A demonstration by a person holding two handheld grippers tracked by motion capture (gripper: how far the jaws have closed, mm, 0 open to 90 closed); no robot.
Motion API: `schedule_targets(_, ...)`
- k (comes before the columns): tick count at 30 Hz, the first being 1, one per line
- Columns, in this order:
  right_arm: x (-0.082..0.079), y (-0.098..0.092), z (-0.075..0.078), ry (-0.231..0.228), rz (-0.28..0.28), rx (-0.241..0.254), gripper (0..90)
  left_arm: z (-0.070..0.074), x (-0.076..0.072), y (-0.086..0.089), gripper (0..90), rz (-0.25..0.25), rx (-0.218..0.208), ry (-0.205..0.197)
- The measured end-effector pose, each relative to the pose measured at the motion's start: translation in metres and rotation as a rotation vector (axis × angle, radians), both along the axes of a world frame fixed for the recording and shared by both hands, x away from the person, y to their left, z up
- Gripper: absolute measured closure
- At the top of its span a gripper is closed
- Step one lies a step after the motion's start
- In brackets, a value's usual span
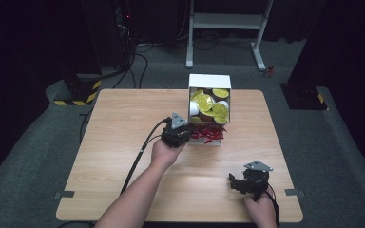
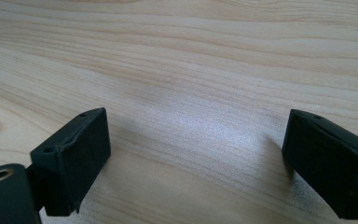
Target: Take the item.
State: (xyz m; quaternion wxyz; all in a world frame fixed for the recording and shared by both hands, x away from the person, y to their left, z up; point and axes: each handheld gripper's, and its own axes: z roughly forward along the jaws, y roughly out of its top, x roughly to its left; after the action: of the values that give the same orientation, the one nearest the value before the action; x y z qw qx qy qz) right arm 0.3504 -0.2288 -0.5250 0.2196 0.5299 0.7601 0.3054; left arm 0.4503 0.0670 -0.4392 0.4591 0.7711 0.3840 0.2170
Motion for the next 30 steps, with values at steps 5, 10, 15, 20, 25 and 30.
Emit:
schedule_targets(5, 0.000, 0.000, 0.000, 0.003, 0.005, 0.002, 7.7, -0.001, 0.000, -0.004, 77.0, 0.025, 0.010, 0.016)
schedule_targets(10, 0.000, 0.000, 0.000, -0.002, 0.020, 0.000, 7.7, -0.003, 0.002, -0.009, 70.9, 0.039, 0.024, 0.024)
schedule_targets(15, 0.000, 0.000, 0.000, -0.002, 0.020, 0.000, 7.7, -0.003, 0.001, -0.011, 82.2, 0.050, 0.045, 0.015)
schedule_targets(20, -0.001, 0.001, 0.000, -0.001, 0.017, 0.002, 7.7, -0.004, -0.002, -0.007, 86.1, 0.034, 0.019, 0.013)
schedule_targets(25, 0.000, 0.000, 0.000, -0.002, 0.020, 0.000, 7.7, -0.003, -0.007, -0.003, 86.4, 0.015, -0.009, 0.009)
schedule_targets(30, 0.000, 0.000, 0.000, -0.002, 0.019, 0.001, 7.7, -0.001, -0.013, 0.001, 86.3, 0.006, -0.029, 0.000)
